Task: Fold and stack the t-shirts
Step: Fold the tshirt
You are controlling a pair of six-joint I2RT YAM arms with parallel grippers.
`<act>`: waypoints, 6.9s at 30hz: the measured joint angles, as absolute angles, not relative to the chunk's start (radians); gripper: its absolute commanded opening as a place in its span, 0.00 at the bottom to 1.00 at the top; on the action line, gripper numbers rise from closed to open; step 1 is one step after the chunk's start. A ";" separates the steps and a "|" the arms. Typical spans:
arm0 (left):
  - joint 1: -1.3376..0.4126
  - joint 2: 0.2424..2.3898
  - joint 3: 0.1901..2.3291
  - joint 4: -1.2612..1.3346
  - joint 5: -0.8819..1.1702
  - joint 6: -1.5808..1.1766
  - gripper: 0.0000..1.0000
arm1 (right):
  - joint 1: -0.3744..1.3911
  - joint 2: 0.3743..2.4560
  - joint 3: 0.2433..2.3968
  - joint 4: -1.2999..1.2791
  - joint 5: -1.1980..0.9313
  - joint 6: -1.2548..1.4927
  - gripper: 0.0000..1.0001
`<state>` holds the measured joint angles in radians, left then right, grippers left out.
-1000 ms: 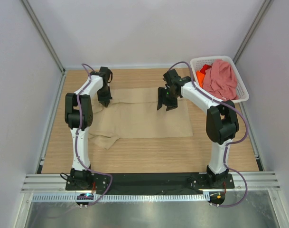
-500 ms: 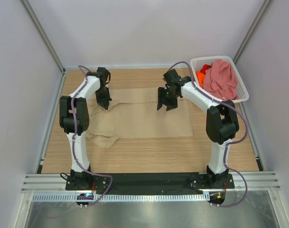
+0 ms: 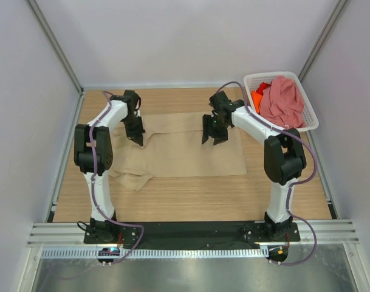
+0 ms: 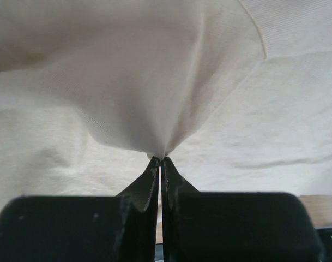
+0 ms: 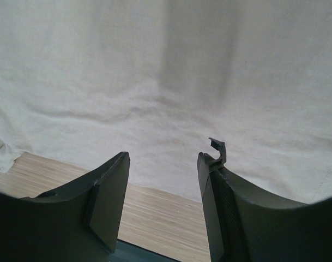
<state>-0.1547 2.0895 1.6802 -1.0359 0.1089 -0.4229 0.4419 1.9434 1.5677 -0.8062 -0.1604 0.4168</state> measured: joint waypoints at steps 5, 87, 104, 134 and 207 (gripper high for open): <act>-0.155 2.090 1.680 -1.034 0.190 -0.434 0.10 | 0.442 1.943 1.563 -0.805 -0.161 0.417 0.60; 0.273 1.929 1.383 -0.817 0.407 -0.614 0.49 | 0.581 2.085 1.693 -0.535 -0.434 0.541 0.70; 0.274 1.917 1.327 -0.768 0.412 -0.598 0.44 | 0.731 2.361 1.777 -0.144 -0.497 0.896 0.39; 0.274 1.893 1.316 -0.767 0.434 -0.600 0.43 | 0.729 2.470 1.839 -0.051 -0.474 1.031 0.26; 0.308 1.905 1.355 -0.841 0.482 -0.632 0.00 | 0.632 2.452 2.064 -0.525 -0.687 0.881 0.03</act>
